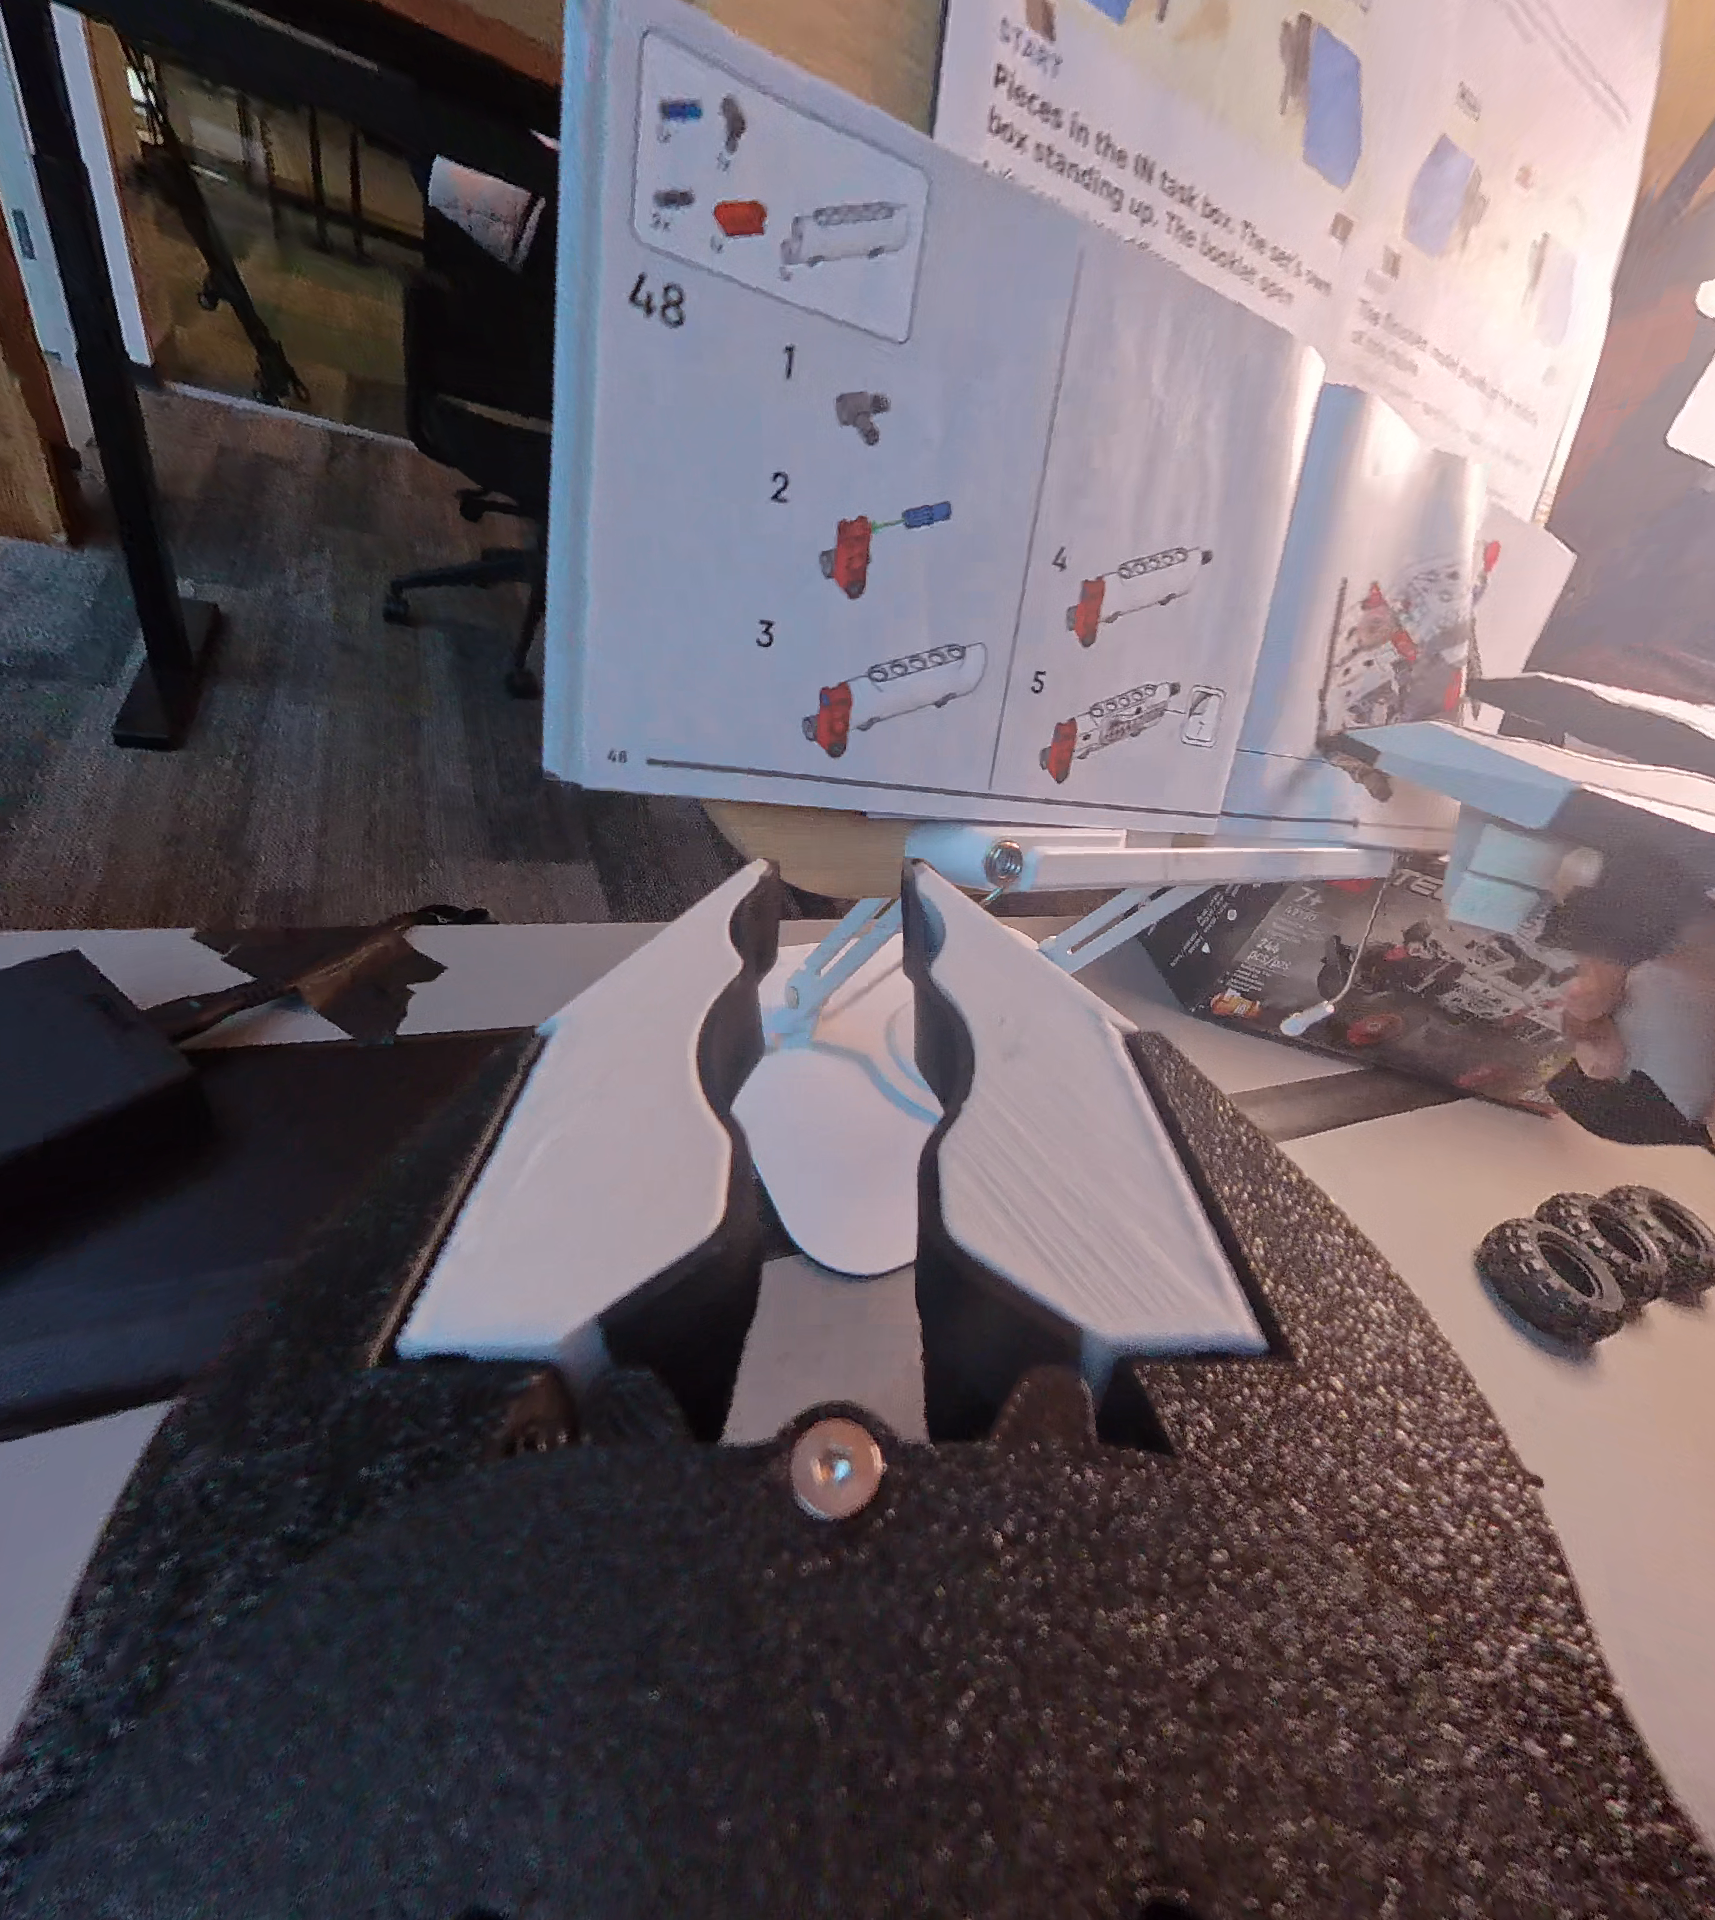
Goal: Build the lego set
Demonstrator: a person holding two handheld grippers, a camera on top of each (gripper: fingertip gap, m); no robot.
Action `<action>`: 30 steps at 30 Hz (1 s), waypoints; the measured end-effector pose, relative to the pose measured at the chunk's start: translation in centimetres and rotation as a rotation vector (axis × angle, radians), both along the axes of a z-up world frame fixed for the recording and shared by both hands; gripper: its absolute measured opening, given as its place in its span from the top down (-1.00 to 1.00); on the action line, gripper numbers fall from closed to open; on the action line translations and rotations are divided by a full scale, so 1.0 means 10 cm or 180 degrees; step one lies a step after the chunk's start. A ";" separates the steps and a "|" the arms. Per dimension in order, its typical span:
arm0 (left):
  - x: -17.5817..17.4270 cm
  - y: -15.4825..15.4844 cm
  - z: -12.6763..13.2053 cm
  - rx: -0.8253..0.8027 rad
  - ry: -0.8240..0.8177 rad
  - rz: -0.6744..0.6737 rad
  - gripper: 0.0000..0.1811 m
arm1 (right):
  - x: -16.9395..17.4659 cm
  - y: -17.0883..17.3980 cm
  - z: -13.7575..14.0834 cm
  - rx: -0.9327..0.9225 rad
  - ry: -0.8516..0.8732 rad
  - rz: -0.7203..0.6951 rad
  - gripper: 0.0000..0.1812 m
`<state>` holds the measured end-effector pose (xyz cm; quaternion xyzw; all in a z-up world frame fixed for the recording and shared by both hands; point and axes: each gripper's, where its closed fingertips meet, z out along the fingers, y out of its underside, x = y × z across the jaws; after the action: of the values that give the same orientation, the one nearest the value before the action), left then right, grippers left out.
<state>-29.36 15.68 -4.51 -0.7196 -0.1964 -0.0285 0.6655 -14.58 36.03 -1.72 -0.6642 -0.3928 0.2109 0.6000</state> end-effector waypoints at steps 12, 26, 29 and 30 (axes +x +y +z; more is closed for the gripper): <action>0.93 0.43 0.44 -0.0007 0.0687 -0.0978 0.66 | 0.00 -0.37 0.34 0.1179 0.0120 0.0305 0.71; 1.25 0.99 0.61 0.0098 -0.0076 -0.1402 0.83 | -0.16 -1.15 0.01 0.2546 -0.0268 0.1389 0.71; 1.15 0.93 0.55 0.0130 -0.0195 -0.1498 0.91 | -0.10 -1.39 -0.18 0.2033 -0.0300 0.2002 0.56; 1.12 0.89 0.57 0.0217 -0.0287 -0.1553 0.91 | -0.04 -1.45 -0.14 0.1753 -0.0102 0.2148 0.51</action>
<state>-18.21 24.61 1.16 -0.7209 -0.0453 -0.2271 0.6533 -15.00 21.48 -3.14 -0.3169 -0.6387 0.2723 0.6461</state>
